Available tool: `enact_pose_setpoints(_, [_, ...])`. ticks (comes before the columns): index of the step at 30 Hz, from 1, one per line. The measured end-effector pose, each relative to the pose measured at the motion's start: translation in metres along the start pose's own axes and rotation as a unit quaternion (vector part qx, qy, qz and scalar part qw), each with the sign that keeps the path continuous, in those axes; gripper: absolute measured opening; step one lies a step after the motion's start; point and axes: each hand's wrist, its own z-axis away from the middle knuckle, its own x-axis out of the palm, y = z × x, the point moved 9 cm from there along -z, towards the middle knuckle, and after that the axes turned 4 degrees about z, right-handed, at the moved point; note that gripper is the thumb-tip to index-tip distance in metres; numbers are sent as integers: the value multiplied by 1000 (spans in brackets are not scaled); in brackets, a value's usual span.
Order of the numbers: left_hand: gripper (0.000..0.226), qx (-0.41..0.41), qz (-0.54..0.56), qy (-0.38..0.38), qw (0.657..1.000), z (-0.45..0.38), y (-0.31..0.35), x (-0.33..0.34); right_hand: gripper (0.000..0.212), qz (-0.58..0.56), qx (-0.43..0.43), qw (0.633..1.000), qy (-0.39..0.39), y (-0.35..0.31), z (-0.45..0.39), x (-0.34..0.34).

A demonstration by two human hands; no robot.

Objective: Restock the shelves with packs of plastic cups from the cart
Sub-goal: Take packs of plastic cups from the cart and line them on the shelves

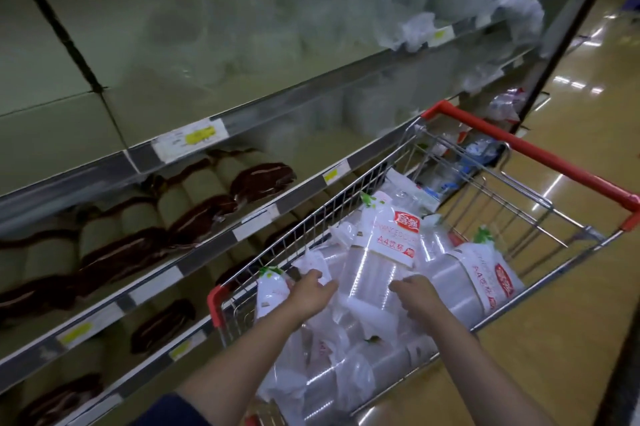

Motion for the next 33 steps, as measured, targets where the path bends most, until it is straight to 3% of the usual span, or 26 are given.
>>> enact_pose_setpoints(3, [65, -37, 29, -30, 998, -11, -3, 9, 17, -15, 25, 999, -31, 6, 3, 9])
enact_pose_setpoints(5, [68, -59, 80, -44, 994, -13, -3, 19, 58, -9, 18, 999, -29, 12, 4, 20])
enact_pose_setpoints(7, [78, -73, 127, -62, 987, -15, -5, 27, 75, -1, -20, 1000, -4, 11, 8, 28])
enact_pose_setpoints(11, [91, -70, 121, -63, 988, -20, -2, 24, 75, -129, -38, 991, 25, 8, 9, 33])
enact_pose_setpoints(14, [102, -45, 118, -33, 991, -19, 4, 5, 61, -192, -2, 979, -66, 4, 9, 49])
enact_pose_setpoints(17, [65, -7, 154, -22, 988, -3, 16, -16, 37, -264, -3, 955, -136, -13, 18, 59])
enact_pose_setpoints(19, [40, 32, 161, 4, 986, 10, 26, -38, 27, -299, -47, 940, -160, -37, 29, 62])
enact_pose_setpoints(21, [46, 77, 155, 55, 983, 26, 39, -71, 32, -309, -102, 931, -168, -67, 40, 64])
enact_pose_setpoints(26, [66, 208, 102, 194, 953, 84, 69, -165, 71, -283, -246, 918, -132, -159, 82, 70])
enact_pose_setpoints(33, [45, 264, 94, 336, 899, 202, 36, -319, 79, -229, -381, 868, -224, -283, 206, 166])
